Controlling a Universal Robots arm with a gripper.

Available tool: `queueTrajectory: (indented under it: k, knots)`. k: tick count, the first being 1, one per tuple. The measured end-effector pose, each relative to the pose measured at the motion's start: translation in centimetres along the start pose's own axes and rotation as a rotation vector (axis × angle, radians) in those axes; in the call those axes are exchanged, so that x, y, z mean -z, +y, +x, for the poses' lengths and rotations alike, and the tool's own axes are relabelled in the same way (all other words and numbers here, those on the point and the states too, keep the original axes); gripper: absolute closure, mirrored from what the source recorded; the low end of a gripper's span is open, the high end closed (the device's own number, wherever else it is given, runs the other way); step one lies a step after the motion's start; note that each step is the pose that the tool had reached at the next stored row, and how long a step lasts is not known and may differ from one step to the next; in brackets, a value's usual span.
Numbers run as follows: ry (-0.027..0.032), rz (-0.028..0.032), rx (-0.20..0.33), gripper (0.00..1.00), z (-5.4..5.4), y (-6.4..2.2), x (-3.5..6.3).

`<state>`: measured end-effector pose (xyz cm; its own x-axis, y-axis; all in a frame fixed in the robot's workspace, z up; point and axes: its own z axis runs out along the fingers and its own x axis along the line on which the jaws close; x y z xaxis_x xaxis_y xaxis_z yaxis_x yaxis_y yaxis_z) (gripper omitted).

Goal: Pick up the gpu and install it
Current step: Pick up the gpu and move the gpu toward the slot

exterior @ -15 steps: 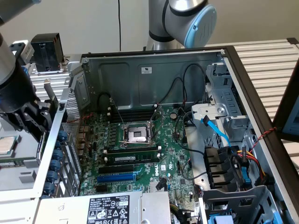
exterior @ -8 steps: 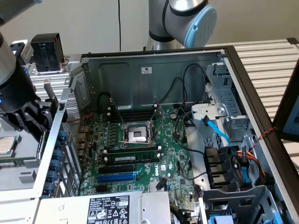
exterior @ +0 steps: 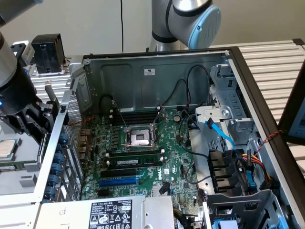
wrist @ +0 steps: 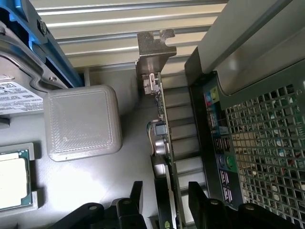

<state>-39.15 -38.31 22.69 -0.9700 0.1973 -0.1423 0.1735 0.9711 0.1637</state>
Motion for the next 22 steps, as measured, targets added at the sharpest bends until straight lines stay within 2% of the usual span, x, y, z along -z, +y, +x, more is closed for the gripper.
queueTrajectory:
  k: [3, 4, 5, 7, 15, 19, 22]
  knots:
    - [-0.0020, -0.0005, 0.000, 0.52, 0.00, 0.00, 0.00]
    - [-0.0029, -0.0006, 0.001, 0.58, 0.00, 0.00, 0.00]
    - [-0.0042, -0.0009, 0.001, 0.58, 0.00, 0.00, 0.00]
    - [-0.0061, -0.0013, 0.001, 0.70, 0.00, 0.00, 0.00]
    - [-0.0068, -0.0019, 0.001, 0.71, 0.01, 0.00, 0.01]
    - [-0.0056, -0.0066, 0.000, 0.71, -0.06, -0.15, 0.05]
    - [-0.0057, -0.0069, 0.000, 0.71, -0.22, -0.18, 0.13]
